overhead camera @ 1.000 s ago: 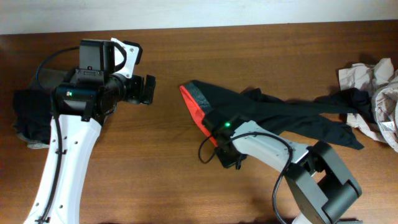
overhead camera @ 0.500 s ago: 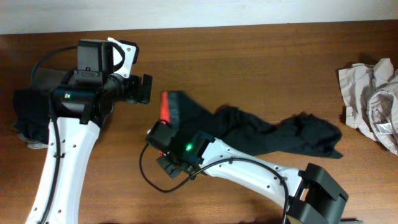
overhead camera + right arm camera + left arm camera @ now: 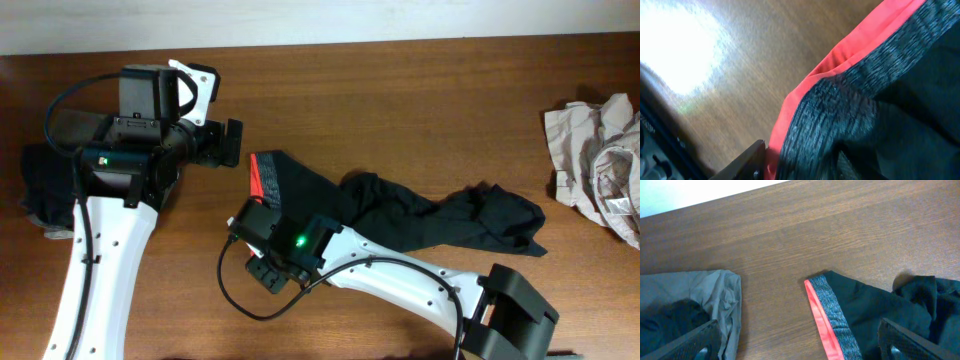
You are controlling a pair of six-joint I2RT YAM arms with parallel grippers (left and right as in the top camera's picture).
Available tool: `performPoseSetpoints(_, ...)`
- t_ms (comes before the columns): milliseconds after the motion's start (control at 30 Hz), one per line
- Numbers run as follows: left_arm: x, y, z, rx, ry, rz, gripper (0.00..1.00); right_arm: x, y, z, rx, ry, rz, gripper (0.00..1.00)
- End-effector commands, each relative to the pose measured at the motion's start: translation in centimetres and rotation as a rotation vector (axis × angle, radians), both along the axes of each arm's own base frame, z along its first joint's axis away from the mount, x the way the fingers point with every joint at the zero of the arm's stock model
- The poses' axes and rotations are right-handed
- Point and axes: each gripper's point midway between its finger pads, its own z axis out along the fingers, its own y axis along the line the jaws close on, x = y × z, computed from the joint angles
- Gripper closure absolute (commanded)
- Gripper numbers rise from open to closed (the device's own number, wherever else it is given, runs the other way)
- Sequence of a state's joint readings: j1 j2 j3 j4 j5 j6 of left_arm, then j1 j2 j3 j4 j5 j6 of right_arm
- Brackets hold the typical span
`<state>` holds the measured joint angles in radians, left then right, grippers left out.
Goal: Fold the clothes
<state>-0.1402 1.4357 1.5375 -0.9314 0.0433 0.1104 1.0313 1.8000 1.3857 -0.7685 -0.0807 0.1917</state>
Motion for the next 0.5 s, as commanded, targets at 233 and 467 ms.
performPoseSetpoints(233,0.1,0.2,1.2,0.000,-0.029,0.015,0.01,1.1,-2.0,2.2,-0.056,-0.113,0.026,0.50)
performPoseSetpoints(467,0.8,0.1,-0.5,0.005,0.017,0.014,0.01,3.6,-3.9,4.8,-0.069,-0.233,-0.105,0.28)
